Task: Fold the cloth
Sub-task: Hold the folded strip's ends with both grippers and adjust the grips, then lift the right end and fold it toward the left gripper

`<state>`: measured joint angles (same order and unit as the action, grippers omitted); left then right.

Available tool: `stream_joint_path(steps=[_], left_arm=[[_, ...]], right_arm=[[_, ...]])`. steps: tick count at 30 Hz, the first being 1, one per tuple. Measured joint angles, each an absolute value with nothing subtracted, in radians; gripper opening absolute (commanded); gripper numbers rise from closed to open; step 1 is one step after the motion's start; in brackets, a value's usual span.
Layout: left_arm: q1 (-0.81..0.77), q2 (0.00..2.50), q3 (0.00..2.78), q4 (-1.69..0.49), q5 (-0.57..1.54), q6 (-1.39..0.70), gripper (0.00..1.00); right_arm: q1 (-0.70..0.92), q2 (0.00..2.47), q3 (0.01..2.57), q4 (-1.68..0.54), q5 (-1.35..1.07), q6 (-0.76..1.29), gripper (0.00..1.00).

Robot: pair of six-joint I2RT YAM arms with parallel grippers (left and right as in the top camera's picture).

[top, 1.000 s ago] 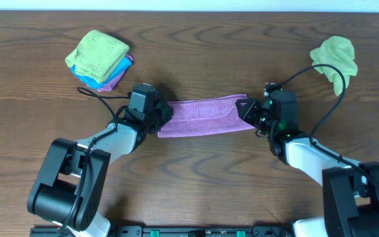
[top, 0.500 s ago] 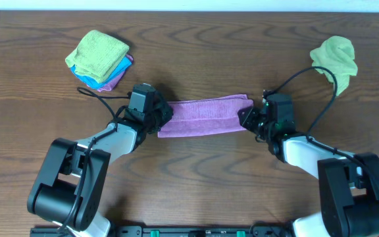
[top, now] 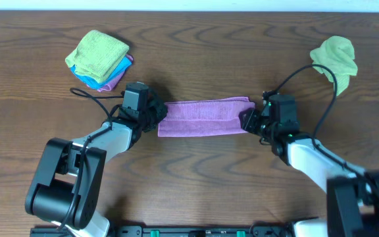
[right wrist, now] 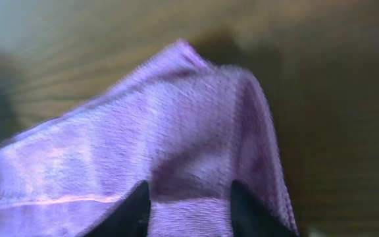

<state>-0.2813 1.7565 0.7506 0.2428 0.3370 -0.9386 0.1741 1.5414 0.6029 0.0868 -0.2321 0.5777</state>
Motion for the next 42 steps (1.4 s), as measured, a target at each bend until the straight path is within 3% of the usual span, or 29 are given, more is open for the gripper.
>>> stream_joint_path(steps=[2, 10, 15, 23, 31, 33, 39, 42], left_arm=[[-0.281, 1.757, 0.751, 0.243, 0.337, -0.939, 0.06], [-0.281, 1.757, 0.751, 0.243, 0.362, -0.935, 0.06], [-0.281, 1.757, 0.751, 0.242, 0.372, -0.919, 0.06], [-0.281, 1.757, 0.751, 0.238, 0.396, -0.885, 0.06], [-0.281, 1.757, 0.751, 0.205, 0.415, -0.860, 0.06], [-0.281, 1.757, 0.751, 0.205, 0.416, -0.859, 0.06], [-0.281, 1.757, 0.751, 0.202, 0.416, -0.859, 0.06], [-0.281, 1.757, 0.751, 0.202, 0.416, -0.859, 0.06]], right_arm=[[0.174, 1.471, 0.603, 0.081, -0.229, 0.561, 0.56], [0.174, 1.318, 0.603, -0.045, -0.196, 0.522, 0.66], [0.174, 1.345, 0.603, -0.096, -0.163, 0.508, 0.68], [0.174, 1.546, 0.603, 0.026, -0.156, 0.492, 0.68], [0.174, 1.617, 0.603, 0.115, -0.163, 0.494, 0.63], [0.174, 1.621, 0.603, 0.133, -0.164, 0.501, 0.60], [0.174, 1.670, 0.603, 0.205, -0.178, 0.538, 0.38], [0.174, 1.693, 0.605, 0.229, -0.196, 0.549, 0.14]])
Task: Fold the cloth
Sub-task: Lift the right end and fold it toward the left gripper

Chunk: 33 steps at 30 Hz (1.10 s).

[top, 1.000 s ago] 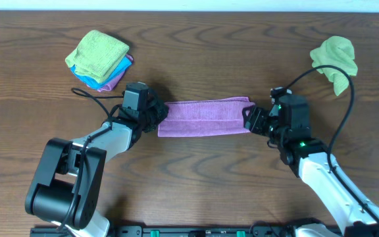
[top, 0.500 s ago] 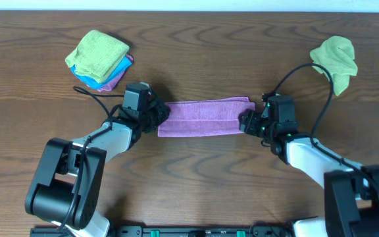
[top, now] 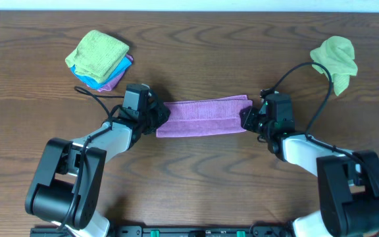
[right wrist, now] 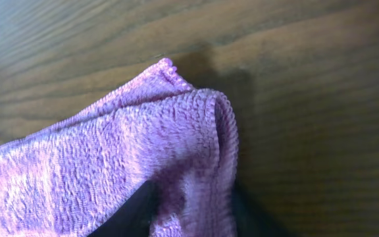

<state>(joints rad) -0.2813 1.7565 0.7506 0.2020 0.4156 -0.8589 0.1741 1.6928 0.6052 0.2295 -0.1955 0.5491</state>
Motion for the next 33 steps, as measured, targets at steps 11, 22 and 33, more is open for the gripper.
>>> stream_joint_path(steps=[11, 22, 33], left_arm=[[-0.275, 1.757, 0.751, 0.202, 0.416, -0.855, 0.06], [-0.272, 1.757, 0.751, 0.202, 0.431, -0.833, 0.06], [-0.272, 1.757, 0.751, 0.202, 0.438, -0.832, 0.06]], right_arm=[[0.174, 1.683, 0.606, 0.266, -0.277, 0.551, 0.01], [0.175, 1.502, 0.615, 0.272, -0.347, 0.551, 0.02], [0.276, 1.499, 0.712, 0.272, -0.367, 0.551, 0.01]])
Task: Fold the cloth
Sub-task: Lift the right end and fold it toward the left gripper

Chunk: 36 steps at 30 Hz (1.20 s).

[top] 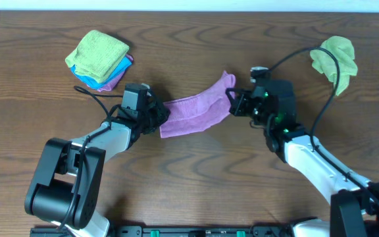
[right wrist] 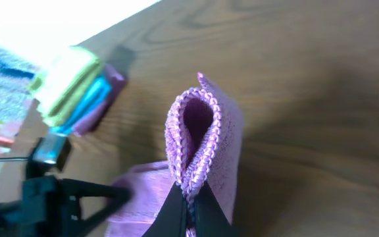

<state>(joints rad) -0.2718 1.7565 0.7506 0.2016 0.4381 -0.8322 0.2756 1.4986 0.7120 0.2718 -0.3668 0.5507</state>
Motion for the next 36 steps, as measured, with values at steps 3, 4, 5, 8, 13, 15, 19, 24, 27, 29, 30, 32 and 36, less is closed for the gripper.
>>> stream_joint_path(steps=[3, 4, 5, 8, 13, 15, 19, 24, 27, 29, 30, 32, 36], left_arm=[[-0.272, 1.757, 0.751, 0.202, 0.438, -0.832, 0.06], [-0.272, 1.757, 0.751, 0.202, 0.438, -0.832, 0.06], [-0.272, 1.757, 0.751, 0.202, 0.439, -0.831, 0.06], [-0.272, 1.757, 0.751, 0.202, 0.439, -0.830, 0.06], [-0.272, 1.757, 0.751, 0.202, 0.438, -0.830, 0.06], [-0.272, 1.757, 0.751, 0.201, 0.439, -0.825, 0.06], [-0.271, 1.756, 0.754, 0.200, 0.438, -0.807, 0.06], [-0.256, 1.742, 0.777, 0.198, 0.439, -0.803, 0.06], [-0.235, 1.707, 0.784, 0.188, 0.439, -0.789, 0.06], [-0.218, 1.680, 0.785, 0.173, 0.439, -0.778, 0.06], [-0.208, 1.663, 0.785, 0.160, 0.439, -0.770, 0.06], [-0.192, 1.635, 0.785, 0.135, 0.439, -0.754, 0.06], [-0.155, 1.587, 0.785, 0.084, 0.439, -0.719, 0.06]], right_arm=[[0.327, 1.512, 0.753, 0.274, -0.363, 0.551, 0.01], [0.342, 1.523, 0.766, 0.274, -0.363, 0.551, 0.01], [0.360, 1.540, 0.783, 0.275, -0.363, 0.550, 0.01], [0.404, 1.595, 0.823, 0.272, -0.360, 0.540, 0.01], [0.459, 1.676, 0.872, 0.246, -0.359, 0.515, 0.01], [0.477, 1.691, 0.878, 0.235, -0.359, 0.504, 0.01], [0.506, 1.696, 0.879, 0.210, -0.359, 0.480, 0.01], [0.542, 1.703, 0.882, 0.206, -0.358, 0.458, 0.01], [0.556, 1.722, 0.882, 0.206, -0.355, 0.453, 0.01], [0.566, 1.740, 0.882, 0.206, -0.353, 0.451, 0.01], [0.569, 1.748, 0.882, 0.207, -0.352, 0.451, 0.02], [0.576, 1.768, 0.882, 0.210, -0.350, 0.450, 0.01], [0.598, 1.789, 0.883, 0.225, -0.347, 0.447, 0.01]])
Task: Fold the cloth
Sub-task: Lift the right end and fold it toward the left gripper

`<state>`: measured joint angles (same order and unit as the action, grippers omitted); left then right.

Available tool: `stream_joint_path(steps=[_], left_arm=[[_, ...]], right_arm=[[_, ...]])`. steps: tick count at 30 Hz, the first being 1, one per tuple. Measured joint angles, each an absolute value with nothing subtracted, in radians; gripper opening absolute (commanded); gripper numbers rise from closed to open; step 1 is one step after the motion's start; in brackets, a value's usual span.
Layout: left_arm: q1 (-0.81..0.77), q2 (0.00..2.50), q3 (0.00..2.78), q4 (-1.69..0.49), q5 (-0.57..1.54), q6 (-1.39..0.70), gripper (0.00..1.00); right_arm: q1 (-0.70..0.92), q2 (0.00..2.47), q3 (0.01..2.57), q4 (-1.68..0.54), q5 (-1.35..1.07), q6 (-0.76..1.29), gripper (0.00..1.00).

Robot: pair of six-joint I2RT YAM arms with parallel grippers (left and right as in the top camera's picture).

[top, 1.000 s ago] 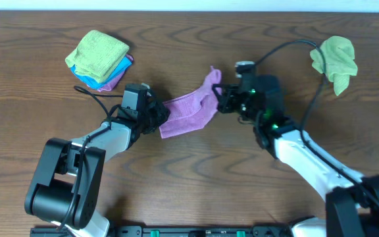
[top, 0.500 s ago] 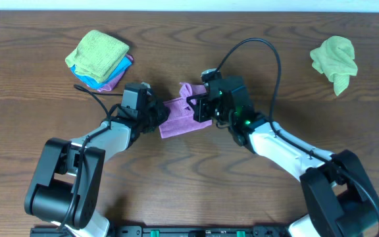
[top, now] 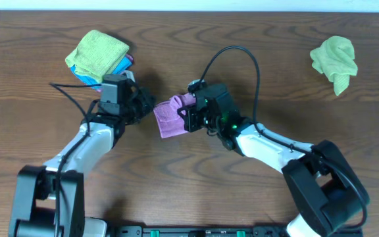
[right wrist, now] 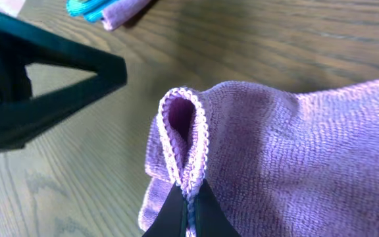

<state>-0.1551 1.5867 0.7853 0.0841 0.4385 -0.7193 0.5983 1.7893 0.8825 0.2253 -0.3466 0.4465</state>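
Observation:
The purple cloth (top: 168, 117) lies doubled over at the middle of the wooden table. My right gripper (top: 188, 118) is shut on its looped, hemmed end and holds that end over the cloth's left part. In the right wrist view the pinched loop stands just above the right gripper (right wrist: 189, 191), with the rest of the cloth (right wrist: 295, 151) spread to the right. My left gripper (top: 149, 103) sits just up-left of the cloth, apart from it. Its black fingers (right wrist: 64, 52) point at the loop; open or shut cannot be told.
A stack of folded cloths (top: 97, 56), green over blue and pink, lies at the back left, close behind the left arm. A crumpled green cloth (top: 334, 56) lies at the back right. The right arm's black cable (top: 232, 56) loops above the table's middle.
My right gripper has moved left with the cloth's end, from raised over the middle to over the cloth's left part. The left gripper has drawn back up-left, off the cloth.
The cloth lay as a long strip with a gripper at each end, the right fingers open around its right end. Then the right gripper was shut on that end and held it raised toward the left. Now the cloth is doubled to half its length.

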Motion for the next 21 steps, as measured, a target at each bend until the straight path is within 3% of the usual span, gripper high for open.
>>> stream_joint_path(steps=[19, 21], left_arm=[[-0.118, 1.569, 0.786, 0.014, 0.439, -0.680, 0.06], [-0.118, 1.569, 0.786, 0.014, 0.439, -0.680, 0.06]], right_arm=[[0.654, 1.845, 0.935, 0.257, -0.293, 0.443, 0.02], [0.660, 1.845, 0.935, 0.269, -0.288, 0.443, 0.06]])
